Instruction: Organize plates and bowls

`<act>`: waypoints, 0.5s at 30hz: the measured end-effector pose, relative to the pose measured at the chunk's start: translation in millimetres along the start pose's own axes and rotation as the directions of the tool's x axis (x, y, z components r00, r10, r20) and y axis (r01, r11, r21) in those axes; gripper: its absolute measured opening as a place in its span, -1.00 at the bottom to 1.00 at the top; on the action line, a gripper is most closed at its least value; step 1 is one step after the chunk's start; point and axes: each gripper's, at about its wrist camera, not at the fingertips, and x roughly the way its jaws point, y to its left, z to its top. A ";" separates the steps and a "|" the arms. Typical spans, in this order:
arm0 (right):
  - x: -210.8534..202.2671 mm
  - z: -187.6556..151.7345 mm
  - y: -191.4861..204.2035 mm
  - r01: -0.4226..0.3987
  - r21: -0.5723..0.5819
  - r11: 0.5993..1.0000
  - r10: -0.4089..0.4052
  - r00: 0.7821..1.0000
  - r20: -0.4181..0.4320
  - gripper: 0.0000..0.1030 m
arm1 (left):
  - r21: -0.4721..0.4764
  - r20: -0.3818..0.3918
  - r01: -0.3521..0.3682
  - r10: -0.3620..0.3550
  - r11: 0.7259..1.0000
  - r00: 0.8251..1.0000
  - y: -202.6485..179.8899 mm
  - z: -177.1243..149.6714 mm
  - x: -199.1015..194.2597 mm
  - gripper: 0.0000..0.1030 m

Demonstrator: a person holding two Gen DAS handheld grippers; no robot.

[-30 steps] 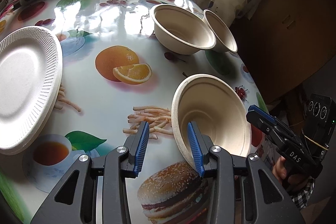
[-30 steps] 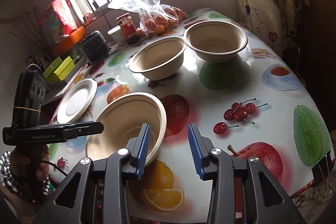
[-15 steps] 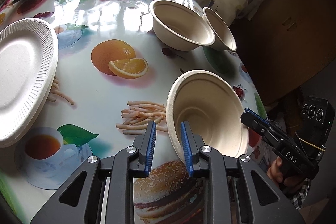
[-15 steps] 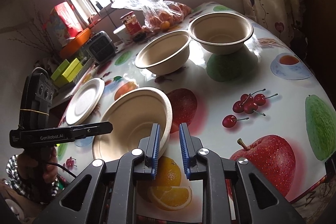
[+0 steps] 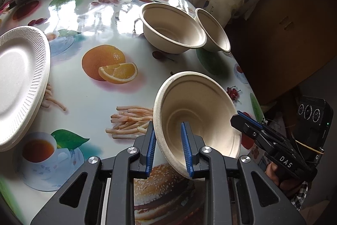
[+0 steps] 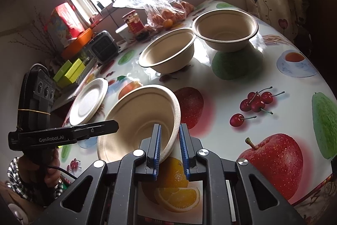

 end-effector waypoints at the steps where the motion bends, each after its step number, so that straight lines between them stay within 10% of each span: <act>1: 0.0 0.1 -0.2 0.001 -0.001 1.000 -0.001 1.000 0.001 -0.66 | 0.001 -0.001 -0.002 0.002 1.000 1.000 -0.4 0.7 0.0 -0.52; 15: -5.2 22.4 4.0 0.013 -0.021 1.000 -0.012 0.999 0.035 -0.66 | 0.003 0.023 0.000 0.000 1.000 1.000 -4.6 15.1 -12.4 -0.52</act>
